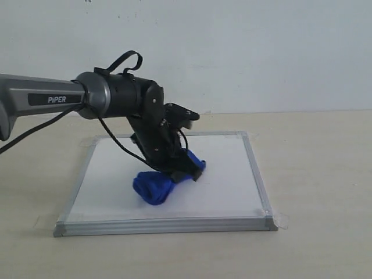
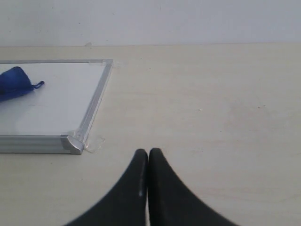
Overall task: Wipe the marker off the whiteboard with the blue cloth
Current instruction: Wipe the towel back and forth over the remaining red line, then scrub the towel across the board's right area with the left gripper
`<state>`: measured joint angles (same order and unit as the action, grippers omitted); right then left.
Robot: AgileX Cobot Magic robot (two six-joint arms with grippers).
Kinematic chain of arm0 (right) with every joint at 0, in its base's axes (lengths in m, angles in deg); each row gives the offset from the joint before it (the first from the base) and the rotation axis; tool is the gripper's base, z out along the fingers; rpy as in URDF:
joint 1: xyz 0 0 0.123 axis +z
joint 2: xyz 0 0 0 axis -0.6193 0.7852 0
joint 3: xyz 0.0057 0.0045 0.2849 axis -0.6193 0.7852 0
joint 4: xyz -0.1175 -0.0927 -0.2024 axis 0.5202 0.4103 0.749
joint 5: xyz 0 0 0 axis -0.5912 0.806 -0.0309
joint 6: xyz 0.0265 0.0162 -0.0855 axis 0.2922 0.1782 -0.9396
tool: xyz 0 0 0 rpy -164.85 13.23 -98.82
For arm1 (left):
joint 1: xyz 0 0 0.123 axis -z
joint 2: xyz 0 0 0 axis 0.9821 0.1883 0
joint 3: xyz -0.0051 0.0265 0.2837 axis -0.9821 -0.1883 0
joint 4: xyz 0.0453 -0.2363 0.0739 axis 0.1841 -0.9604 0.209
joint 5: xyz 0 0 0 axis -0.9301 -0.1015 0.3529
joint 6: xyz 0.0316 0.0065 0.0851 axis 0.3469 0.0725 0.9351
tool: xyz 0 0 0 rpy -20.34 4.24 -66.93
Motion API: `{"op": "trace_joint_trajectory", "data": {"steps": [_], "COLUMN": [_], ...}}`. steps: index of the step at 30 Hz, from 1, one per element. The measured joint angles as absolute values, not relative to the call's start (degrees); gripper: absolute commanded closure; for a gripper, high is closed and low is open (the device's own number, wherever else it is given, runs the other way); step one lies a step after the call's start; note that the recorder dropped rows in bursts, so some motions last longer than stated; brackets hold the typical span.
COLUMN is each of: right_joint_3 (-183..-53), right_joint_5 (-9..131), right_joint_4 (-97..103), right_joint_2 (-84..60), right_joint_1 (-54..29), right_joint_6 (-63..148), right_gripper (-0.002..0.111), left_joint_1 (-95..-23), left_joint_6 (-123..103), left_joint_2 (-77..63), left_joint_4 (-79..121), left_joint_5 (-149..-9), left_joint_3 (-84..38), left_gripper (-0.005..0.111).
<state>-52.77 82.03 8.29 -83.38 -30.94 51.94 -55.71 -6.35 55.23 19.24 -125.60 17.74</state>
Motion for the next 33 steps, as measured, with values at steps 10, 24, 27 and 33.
{"op": "trace_joint_trajectory", "data": {"steps": [10,24,27,33], "right_joint_3": [-52.8,-52.8,-52.8,-52.8], "right_joint_5": [82.0,82.0,82.0,82.0], "right_joint_4": [8.3,8.3,8.3,8.3], "right_joint_2": [-83.4,-83.4,-83.4,-83.4], "right_joint_1": [-30.9,-30.9,-30.9,-30.9], "right_joint_6": [51.9,51.9,51.9,51.9], "right_gripper": [0.108,0.108,0.108,0.108], "left_joint_1": [-46.4,-57.1,-56.2,-47.6], "left_joint_6": [9.2,-11.2,-0.6,7.8], "left_joint_2": [55.2,55.2,55.2,55.2], "left_joint_4": [7.5,25.1,16.7,6.6], "left_joint_5": [-125.8,-125.8,-126.2,-124.8], "left_joint_3": [17.9,18.0,18.0,18.0], "left_gripper": [0.103,0.103,0.103,0.103]}}
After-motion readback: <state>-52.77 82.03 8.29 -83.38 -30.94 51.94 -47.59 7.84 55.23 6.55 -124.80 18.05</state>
